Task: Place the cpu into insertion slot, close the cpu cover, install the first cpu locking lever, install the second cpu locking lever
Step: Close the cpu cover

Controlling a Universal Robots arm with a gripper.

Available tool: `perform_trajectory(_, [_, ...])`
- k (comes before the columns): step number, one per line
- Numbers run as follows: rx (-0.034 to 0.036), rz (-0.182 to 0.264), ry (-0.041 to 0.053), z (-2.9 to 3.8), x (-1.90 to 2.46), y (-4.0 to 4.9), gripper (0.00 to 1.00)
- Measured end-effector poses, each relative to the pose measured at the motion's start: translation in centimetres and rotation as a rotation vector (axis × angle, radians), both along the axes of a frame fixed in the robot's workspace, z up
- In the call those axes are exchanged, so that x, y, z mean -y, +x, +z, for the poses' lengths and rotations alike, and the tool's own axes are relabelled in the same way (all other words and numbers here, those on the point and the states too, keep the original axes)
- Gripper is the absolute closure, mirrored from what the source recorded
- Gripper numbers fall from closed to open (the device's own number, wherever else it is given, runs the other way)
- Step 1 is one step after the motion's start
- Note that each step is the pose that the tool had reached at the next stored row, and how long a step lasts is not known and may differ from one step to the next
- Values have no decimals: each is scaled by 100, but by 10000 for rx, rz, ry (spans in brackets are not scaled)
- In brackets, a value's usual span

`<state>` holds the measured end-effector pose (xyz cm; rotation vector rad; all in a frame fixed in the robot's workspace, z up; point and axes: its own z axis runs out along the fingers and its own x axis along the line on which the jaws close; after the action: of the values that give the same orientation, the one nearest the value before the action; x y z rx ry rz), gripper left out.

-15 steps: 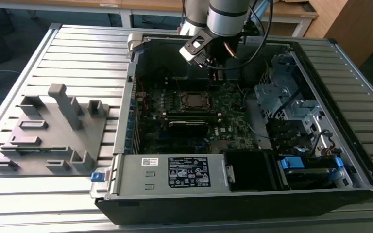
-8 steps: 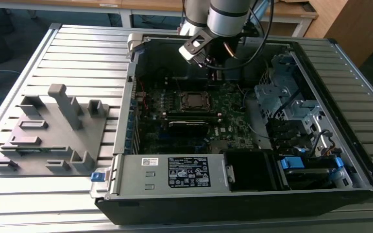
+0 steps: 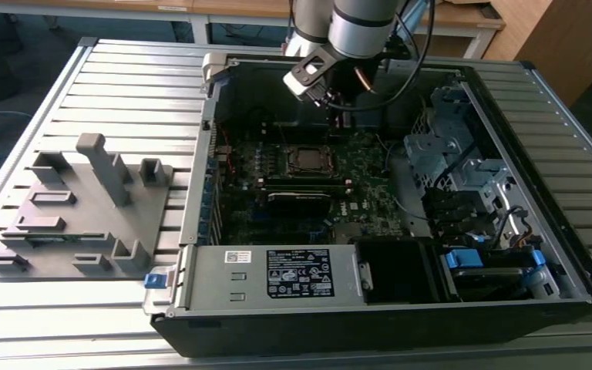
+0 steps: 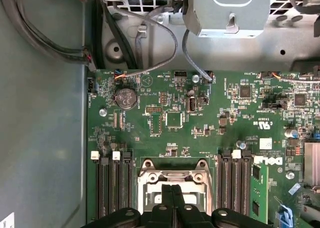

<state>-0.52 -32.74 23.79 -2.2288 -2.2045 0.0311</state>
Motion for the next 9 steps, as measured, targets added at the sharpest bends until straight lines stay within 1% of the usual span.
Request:
perform_trajectory(5, [43, 55, 47, -20, 0, -53, 90])
perform_trajectory(9, [81, 119, 90, -51, 1, -78, 90])
